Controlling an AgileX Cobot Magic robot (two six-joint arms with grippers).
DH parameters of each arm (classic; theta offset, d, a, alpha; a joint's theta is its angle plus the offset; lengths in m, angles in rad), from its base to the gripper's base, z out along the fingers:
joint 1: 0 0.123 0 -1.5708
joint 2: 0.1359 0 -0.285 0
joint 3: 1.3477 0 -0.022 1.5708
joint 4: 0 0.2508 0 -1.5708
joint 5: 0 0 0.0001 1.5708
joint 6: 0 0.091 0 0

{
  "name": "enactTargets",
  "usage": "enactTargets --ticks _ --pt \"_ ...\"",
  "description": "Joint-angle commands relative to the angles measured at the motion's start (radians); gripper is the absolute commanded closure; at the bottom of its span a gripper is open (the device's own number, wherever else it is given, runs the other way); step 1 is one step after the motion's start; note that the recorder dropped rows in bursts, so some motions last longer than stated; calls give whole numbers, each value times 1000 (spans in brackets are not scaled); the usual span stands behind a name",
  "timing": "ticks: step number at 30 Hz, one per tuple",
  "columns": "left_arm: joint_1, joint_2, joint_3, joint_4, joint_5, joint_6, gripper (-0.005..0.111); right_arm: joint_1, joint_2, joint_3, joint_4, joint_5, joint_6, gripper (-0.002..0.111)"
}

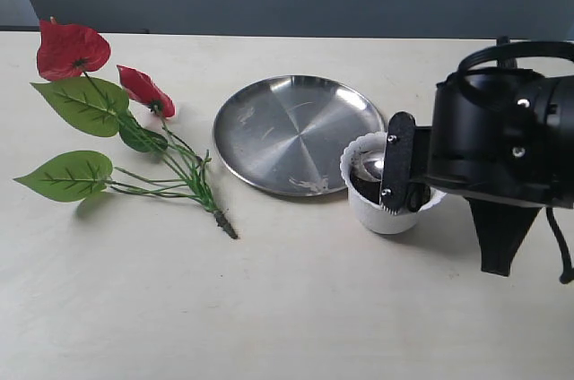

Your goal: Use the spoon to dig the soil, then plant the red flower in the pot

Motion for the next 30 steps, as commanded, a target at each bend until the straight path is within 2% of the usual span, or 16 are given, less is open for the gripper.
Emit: enactTargets --ticks 1,5,11,20,26,28,30 --pt "-5 -2 -4 -3 -4 -2 106 2 -46 1 15 -2 10 109" --pt "-5 -2 -4 -3 -4 -2 106 -1 -44 1 24 -2 10 109" --pt "-5 -2 -4 -3 -4 -2 106 -66 -19 1 68 -2 28 109" --pt "-5 -2 -4 -3 -4 -2 106 -68 -108 1 127 -2 62 109" --pt "-5 -2 -4 -3 -4 -2 106 -68 -39 1 139 -2 49 109" --pt "-5 -2 -4 -3 -4 -2 106 -68 -27 1 115 -2 91 109" --pt "-5 -2 -4 -3 -4 -2 106 -68 -60 -21 93 -2 216 109"
